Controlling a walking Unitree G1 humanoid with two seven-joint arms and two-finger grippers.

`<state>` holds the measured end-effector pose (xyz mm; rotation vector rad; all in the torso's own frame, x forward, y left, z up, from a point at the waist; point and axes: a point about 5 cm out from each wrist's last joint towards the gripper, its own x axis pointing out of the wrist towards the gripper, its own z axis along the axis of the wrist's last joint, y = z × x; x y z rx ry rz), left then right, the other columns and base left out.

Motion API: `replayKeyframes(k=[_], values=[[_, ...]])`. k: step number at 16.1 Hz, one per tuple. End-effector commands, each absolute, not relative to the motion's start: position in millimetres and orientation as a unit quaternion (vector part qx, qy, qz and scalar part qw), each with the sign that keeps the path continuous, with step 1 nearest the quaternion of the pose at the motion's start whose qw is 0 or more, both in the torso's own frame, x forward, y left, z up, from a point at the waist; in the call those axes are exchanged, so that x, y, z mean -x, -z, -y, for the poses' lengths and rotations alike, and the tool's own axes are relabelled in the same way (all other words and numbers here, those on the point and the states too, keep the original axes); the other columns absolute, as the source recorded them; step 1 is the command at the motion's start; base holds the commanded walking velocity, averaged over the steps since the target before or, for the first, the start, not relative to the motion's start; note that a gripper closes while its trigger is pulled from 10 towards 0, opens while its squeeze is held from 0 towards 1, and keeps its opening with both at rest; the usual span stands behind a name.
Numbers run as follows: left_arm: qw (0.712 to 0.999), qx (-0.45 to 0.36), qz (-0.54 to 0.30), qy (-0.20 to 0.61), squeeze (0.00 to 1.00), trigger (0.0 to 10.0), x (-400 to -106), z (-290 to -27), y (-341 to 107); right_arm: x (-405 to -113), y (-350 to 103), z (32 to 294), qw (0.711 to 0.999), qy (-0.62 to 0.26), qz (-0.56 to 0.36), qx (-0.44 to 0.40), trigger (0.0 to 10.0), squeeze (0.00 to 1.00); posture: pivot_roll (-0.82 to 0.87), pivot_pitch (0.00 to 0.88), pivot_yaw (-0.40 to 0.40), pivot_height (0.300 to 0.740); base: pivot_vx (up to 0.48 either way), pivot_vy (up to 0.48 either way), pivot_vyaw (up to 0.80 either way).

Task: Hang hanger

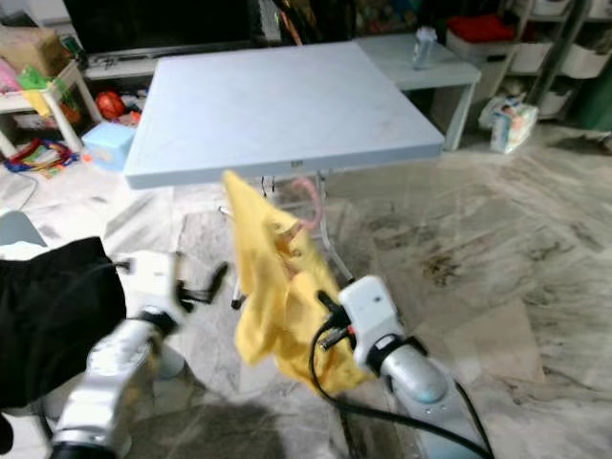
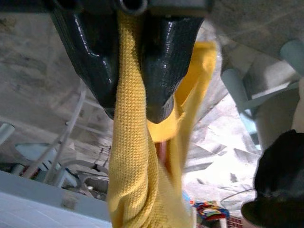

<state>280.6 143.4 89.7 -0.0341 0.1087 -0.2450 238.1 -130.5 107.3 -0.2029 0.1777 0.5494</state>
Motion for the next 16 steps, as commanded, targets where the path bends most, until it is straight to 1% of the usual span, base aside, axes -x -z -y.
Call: replayKeyframes(k=[1,5,6,7,10,11,13,14,15,16], values=[[0.99,0.018,-0.052,0.129,0.0,10.0,-281,-136,-91,-242,-122,132,0.956,-0.27,-0.05,0.108,10.0,0.0,-0.09,0.042,0.045,0.74,0.0,0.0,0.0],[0.991,0.0,-0.053,0.124,0.0,10.0,-285,-136,-90,-244,-123,133,0.954,-0.272,-0.045,0.122,10.0,0.0,-0.09,0.039,0.043,0.74,0.0,0.0,0.0],[0.989,-0.022,-0.059,0.134,0.0,10.0,-292,-138,-89,-245,-122,137,0.95,-0.274,-0.053,0.141,10.0,0.0,-0.08,0.039,0.04,0.74,0.0,0.0,0.0],[0.986,-0.023,-0.08,0.143,0.0,10.0,-298,-139,-85,-244,-124,138,0.948,-0.282,-0.054,0.138,10.0,0.0,-0.08,0.039,0.04,0.74,0.0,0.0,0.0],[0.987,-0.036,-0.09,0.128,0.0,10.0,-313,-146,-85,-238,-130,145,0.931,-0.327,-0.069,0.149,10.0,0.0,-0.1,0.042,0.041,0.74,0.0,0.0,0.0],[0.984,-0.041,-0.092,0.144,0.0,10.0,-316,-140,-82,-234,-130,147,0.924,-0.342,-0.078,0.15,10.0,0.0,-0.11,0.044,0.045,0.74,0.0,0.0,0.0],[0.983,-0.038,-0.095,0.153,0.0,10.0,-318,-135,-80,-231,-132,146,0.922,-0.35,-0.08,0.143,10.0,0.0,-0.12,0.047,0.048,0.74,0.0,0.0,0.0],[0.982,-0.022,-0.093,0.166,0.0,10.0,-319,-127,-81,-232,-136,144,0.926,-0.345,-0.074,0.135,10.0,0.0,-0.14,0.048,0.052,0.74,0.0,0.0,0.0],[0.978,0.01,-0.076,0.196,0.0,10.0,-318,-106,-89,-238,-138,144,0.937,-0.31,-0.065,0.147,10.0,0.0,-0.14,0.048,0.052,0.74,0.0,0.0,0.0],[0.976,0.016,-0.066,0.208,0.0,10.0,-315,-95,-92,-243,-140,143,0.945,-0.288,-0.056,0.143,10.0,0.0,-0.14,0.048,0.052,0.74,0.0,0.0,0.0]])
